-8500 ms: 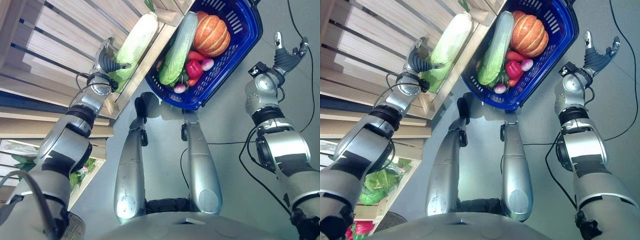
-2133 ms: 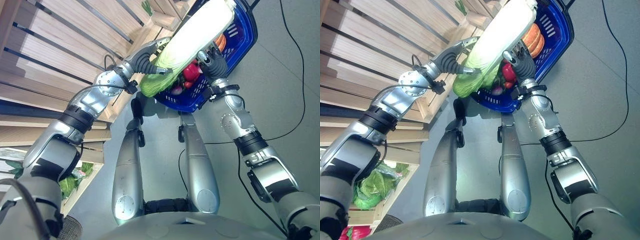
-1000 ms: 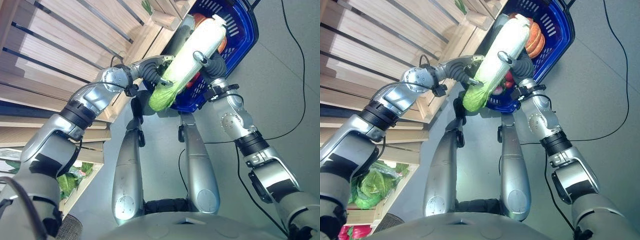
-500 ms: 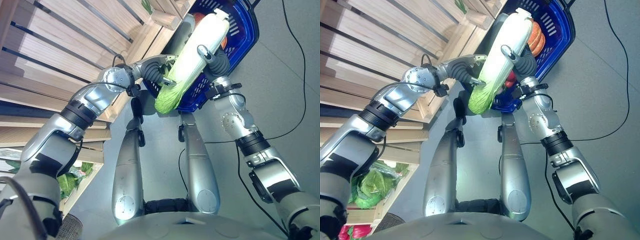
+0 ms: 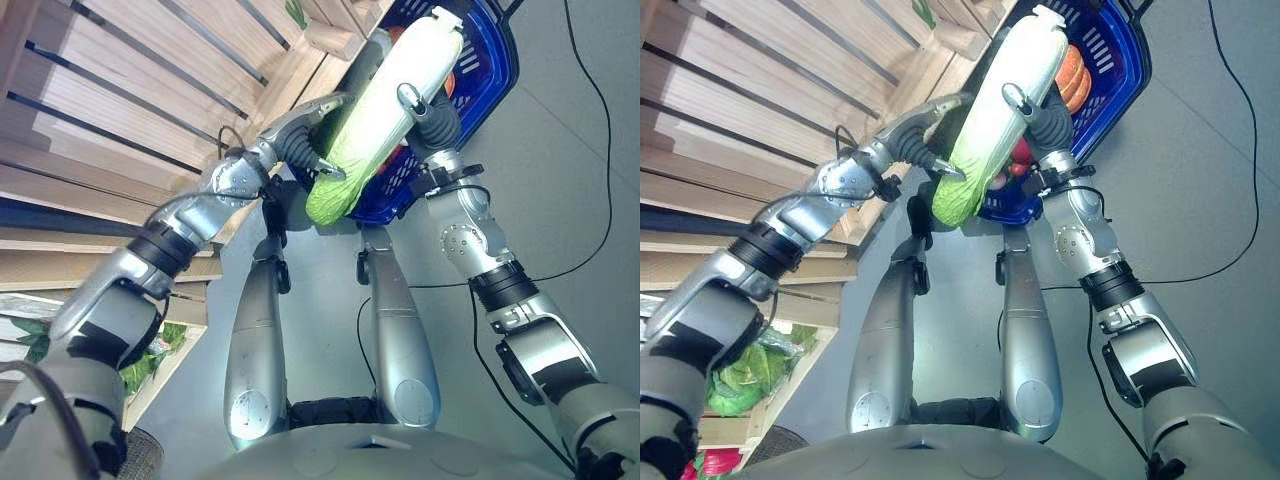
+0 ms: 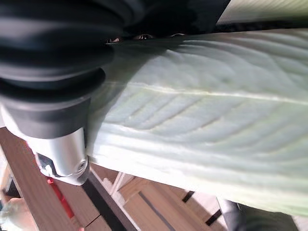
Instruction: Pick up fruits and vegetables into the basket
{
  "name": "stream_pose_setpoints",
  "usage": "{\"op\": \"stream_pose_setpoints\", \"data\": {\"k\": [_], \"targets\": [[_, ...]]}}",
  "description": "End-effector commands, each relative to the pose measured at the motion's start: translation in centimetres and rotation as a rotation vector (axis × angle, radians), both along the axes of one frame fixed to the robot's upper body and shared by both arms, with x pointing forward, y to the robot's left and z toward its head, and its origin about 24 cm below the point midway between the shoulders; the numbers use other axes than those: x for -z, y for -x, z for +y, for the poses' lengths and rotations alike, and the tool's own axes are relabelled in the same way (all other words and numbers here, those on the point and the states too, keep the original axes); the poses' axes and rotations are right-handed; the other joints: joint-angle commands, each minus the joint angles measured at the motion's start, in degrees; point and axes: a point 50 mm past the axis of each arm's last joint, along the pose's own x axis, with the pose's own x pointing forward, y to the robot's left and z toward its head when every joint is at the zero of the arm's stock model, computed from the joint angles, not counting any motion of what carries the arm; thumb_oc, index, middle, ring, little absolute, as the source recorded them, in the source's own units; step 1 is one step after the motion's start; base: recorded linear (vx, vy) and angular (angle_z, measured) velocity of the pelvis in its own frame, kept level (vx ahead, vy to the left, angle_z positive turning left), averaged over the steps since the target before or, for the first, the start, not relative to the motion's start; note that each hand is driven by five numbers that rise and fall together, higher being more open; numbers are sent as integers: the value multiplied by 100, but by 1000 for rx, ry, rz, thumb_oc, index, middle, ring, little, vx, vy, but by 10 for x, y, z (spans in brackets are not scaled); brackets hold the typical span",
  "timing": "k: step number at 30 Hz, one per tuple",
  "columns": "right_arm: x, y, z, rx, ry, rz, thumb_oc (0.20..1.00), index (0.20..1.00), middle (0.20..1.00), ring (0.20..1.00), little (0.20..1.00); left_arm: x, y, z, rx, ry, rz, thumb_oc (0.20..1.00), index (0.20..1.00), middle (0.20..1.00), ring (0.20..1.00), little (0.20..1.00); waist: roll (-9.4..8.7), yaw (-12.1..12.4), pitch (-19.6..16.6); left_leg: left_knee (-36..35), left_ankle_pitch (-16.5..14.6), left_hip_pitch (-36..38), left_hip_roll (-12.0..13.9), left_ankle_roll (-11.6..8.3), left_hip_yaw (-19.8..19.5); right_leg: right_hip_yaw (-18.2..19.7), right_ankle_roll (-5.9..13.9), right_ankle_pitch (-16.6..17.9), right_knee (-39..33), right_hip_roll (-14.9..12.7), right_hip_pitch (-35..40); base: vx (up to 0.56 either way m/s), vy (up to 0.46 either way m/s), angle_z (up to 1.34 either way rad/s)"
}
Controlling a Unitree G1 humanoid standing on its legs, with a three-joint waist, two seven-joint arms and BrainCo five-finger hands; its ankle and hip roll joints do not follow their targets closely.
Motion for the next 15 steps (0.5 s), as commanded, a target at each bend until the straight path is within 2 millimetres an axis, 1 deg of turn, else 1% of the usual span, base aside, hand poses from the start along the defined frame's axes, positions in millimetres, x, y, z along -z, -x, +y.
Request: {"op": "stream_pose_setpoints", "data": {"k": [1,5,6,7,12,14,15], "targets": [[-31,18,8,-48,-61,-198,200,200,200,200,200,-23,7,7,-25,293,-158,1000,1000,1000,1000,1000,7,129,-164,-461,156,131,-236,16,-145,-459,113,-505,428,193,298,-5,-22,7],[-33,18,8,-30,-70,-202,200,200,200,200,200,-24,6,17,-90,412,-192,1000,1000,1000,1000,1000,-11,162,-164,-442,147,140,-254,15,-182,-471,98,-526,460,199,304,-2,-18,4],[-35,17,7,-10,-72,-204,200,200,200,200,200,-24,5,23,-131,471,-200,1000,1000,1000,1000,1000,-19,177,-164,-434,141,142,-260,13,-197,-471,89,-543,470,204,311,0,0,0],[-36,17,6,4,-78,-204,200,200,200,200,200,-24,4,25,-150,491,-205,1000,1000,1000,1000,1000,-22,182,-164,-437,141,150,-265,14,-201,-476,83,-547,466,204,322,0,0,0],[-40,11,-6,109,-76,-188,200,200,200,200,200,-26,0,36,-235,533,-235,1000,1000,1000,1000,1000,-19,186,-164,-419,134,159,-274,5,-214,-481,72,-564,495,207,327,0,0,0],[-39,6,-13,154,-69,-165,200,200,200,200,200,-27,-3,40,-260,537,-240,1000,1000,1000,1000,1000,-4,183,-164,-400,121,159,-276,-1,-220,-480,71,-578,521,205,320,0,0,0],[-39,1,-20,192,-60,-150,200,200,200,200,200,-28,-5,43,-277,540,-239,1000,1000,1000,1000,1000,5,179,-164,-414,164,132,-275,1,-214,-485,68,-539,520,203,287,0,0,0]]}}
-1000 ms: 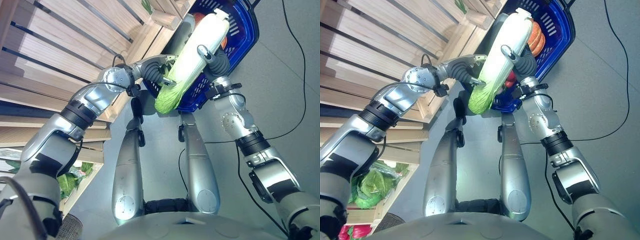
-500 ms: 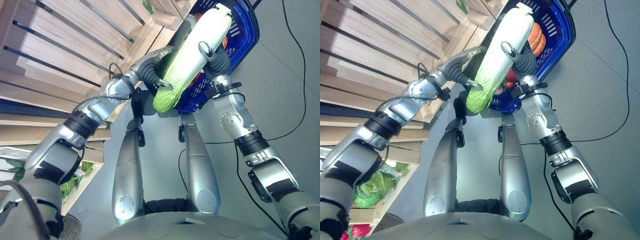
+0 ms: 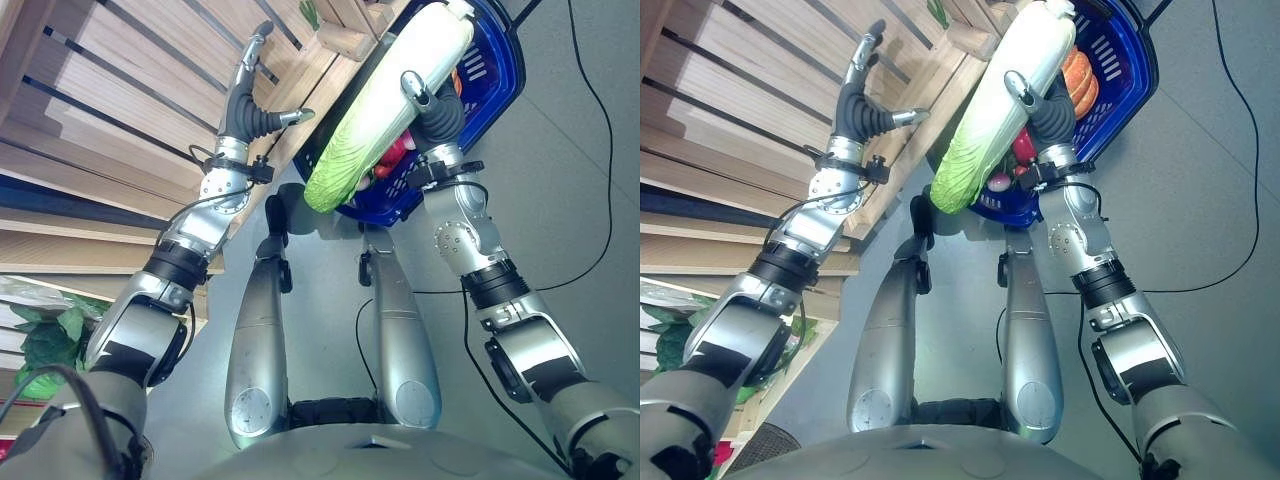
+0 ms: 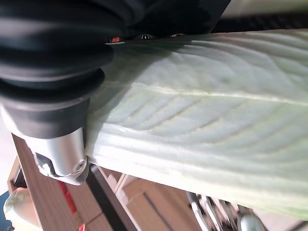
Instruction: Pick up fruits and vegetables into the basket
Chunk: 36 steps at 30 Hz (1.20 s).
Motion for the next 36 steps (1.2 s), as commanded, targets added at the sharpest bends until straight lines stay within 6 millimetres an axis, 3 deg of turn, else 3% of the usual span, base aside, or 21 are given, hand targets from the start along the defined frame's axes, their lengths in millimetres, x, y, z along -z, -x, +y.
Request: {"op": "stream_pose_setpoints", "data": {"k": [1,9,22,36], "targets": [[-30,3,-18,84,-38,-116,200,200,200,200,200,-18,1,8,-22,70,-97,1000,1000,1000,1000,1000,6,89,-164,-394,58,157,-263,11,-141,-440,81,-588,526,206,277,0,0,0],[-22,-22,-60,302,31,20,200,200,200,200,200,-17,-9,19,-67,81,-63,1000,1000,1000,1000,1000,58,142,-164,-353,42,122,-268,-3,-133,-476,85,-599,561,174,246,0,0,0],[-12,-47,-117,643,91,243,200,200,200,200,200,-23,-18,14,-53,82,-59,1000,1000,1000,1000,1000,273,292,-164,-240,37,-83,-317,16,-205,-541,80,-642,754,137,10,0,0,0],[-5,-59,-130,794,199,457,200,200,200,200,200,-28,-19,-3,1,97,-88,1000,1000,1000,1000,1000,585,467,-164,-99,85,-461,-393,39,-317,-558,51,-709,982,113,-391,1,1,1]]}}
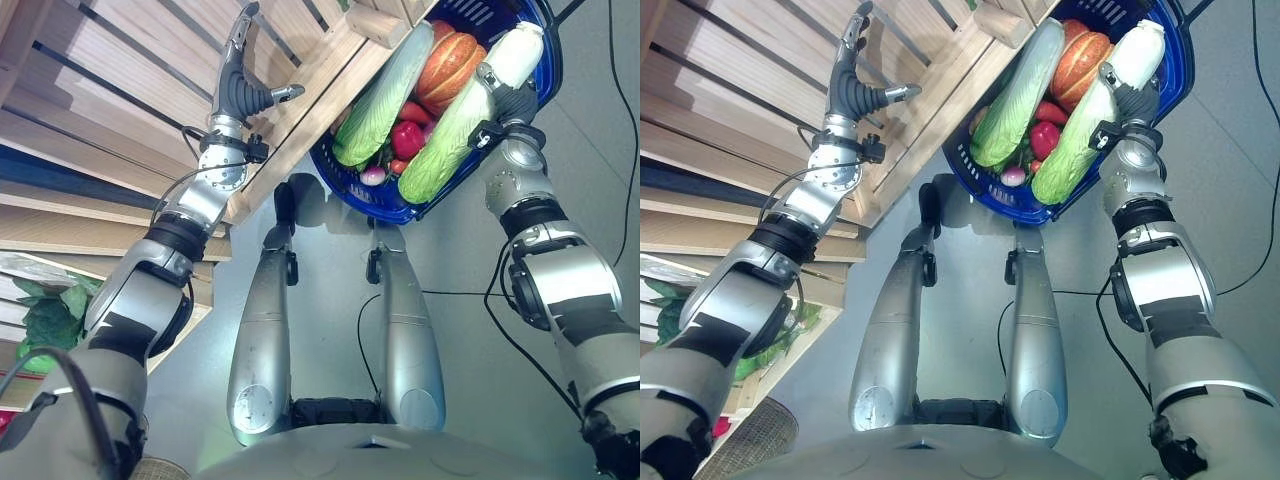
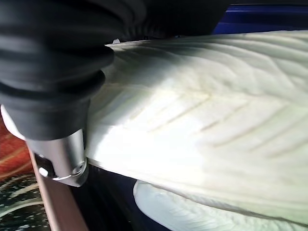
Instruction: Pick up fruits and vegetables into the basket
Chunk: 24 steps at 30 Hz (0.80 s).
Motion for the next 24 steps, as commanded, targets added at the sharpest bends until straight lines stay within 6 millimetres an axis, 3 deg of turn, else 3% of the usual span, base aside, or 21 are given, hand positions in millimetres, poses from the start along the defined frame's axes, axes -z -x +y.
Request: {"op": "stream_pose_setpoints", "data": {"k": [1,11,13,14,15,24], "targets": [[-19,2,-15,68,78,-15,200,200,200,200,200,-14,4,-5,33,90,-91,1000,1000,1000,1000,1000,563,26,-185,-117,7,-145,-313,33,-251,-509,96,-691,800,201,-17,-1,3,3],[-11,2,-18,174,72,119,200,200,200,200,200,-13,8,-16,64,106,-117,1000,1000,1000,1000,1000,699,79,-185,-107,49,-259,-339,34,-272,-489,96,-684,853,207,-170,-5,8,2],[-10,2,-19,185,74,145,435,435,435,435,435,-13,9,-17,69,109,-121,1000,1000,1000,1000,1000,713,87,-185,-95,51,-270,-339,36,-268,-486,94,-680,857,204,-179,0,0,0],[-9,2,-20,192,75,154,796,796,796,796,796,-13,9,-18,71,110,-122,1000,1000,1000,1000,1000,718,90,-185,-94,53,-272,-339,36,-264,-484,92,-679,854,204,-180,0,0,0],[-9,2,-21,193,71,159,1000,1000,1000,1000,1000,-14,10,-18,73,111,-124,1000,1000,1000,1000,1000,721,94,-185,-99,55,-273,-338,35,-263,-483,91,-680,851,204,-180,0,0,0],[-1,7,-33,275,36,235,1000,1000,1000,1000,1000,-12,12,-20,74,119,-122,1000,1000,1000,1000,1000,726,107,-185,-101,58,-255,-345,41,-265,-465,103,-634,829,218,-173,0,0,0]]}}
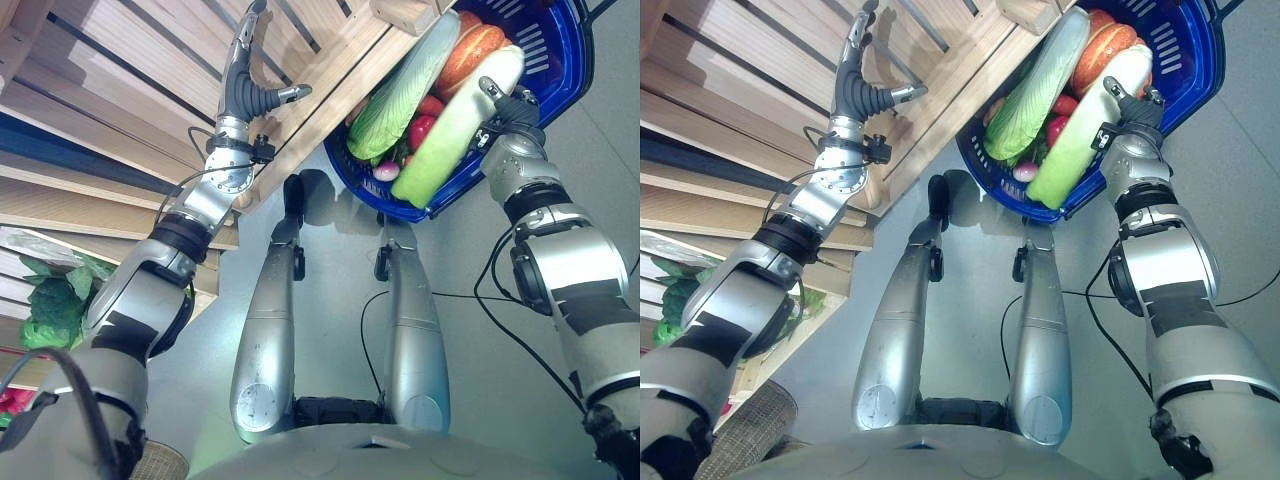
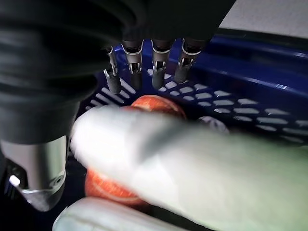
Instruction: Pick up fruits and vegetables into the basket
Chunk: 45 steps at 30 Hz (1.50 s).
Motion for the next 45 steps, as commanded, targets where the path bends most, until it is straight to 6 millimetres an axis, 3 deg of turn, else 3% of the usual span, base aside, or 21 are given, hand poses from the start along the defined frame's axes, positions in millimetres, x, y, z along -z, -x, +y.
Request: {"op": "stream_pose_setpoints", "data": {"k": [1,18,28,31,34,45], "targets": [[-12,6,-23,81,62,-1,1000,1000,1000,1000,1000,-11,10,-15,77,100,-90,1000,1000,1000,1000,1000,630,-47,-208,-169,-31,-26,-315,56,-210,-436,115,-628,669,245,66,0,0,0],[-2,10,-28,87,66,8,1000,1000,1000,1000,1000,-8,12,-5,62,125,-82,1000,1000,1000,1000,1000,528,-24,-208,-214,-99,334,-331,86,-210,-458,89,-617,550,248,435,0,0,0],[7,18,-33,73,236,-77,1000,1000,1000,1000,1000,18,13,42,-58,158,56,1000,1000,1000,1000,1000,354,-5,-208,-624,-112,1487,-291,58,-165,-544,146,-591,142,150,1559,-16,19,0],[24,29,-42,75,271,-85,1000,1000,1000,1000,1000,36,18,64,-113,140,116,1000,1000,1000,1000,1000,294,-15,-208,-837,-116,2065,-268,45,-153,-555,172,-578,-93,98,2137,12,42,1],[55,47,-52,77,284,-46,1000,1000,1000,1000,1000,66,29,84,-167,131,211,1000,1000,1000,1000,1000,212,-25,-534,-1204,-105,2594,-219,36,-146,-581,209,-558,-481,12,2712,79,45,-1],[154,114,-63,33,283,212,1000,1000,1000,1000,1000,167,74,106,-227,-29,560,1000,1000,1000,1000,1000,-34,-89,-1630,-1965,-174,3929,-101,57,-130,-684,228,-493,-1420,-47,4254,109,9,-5]]}}
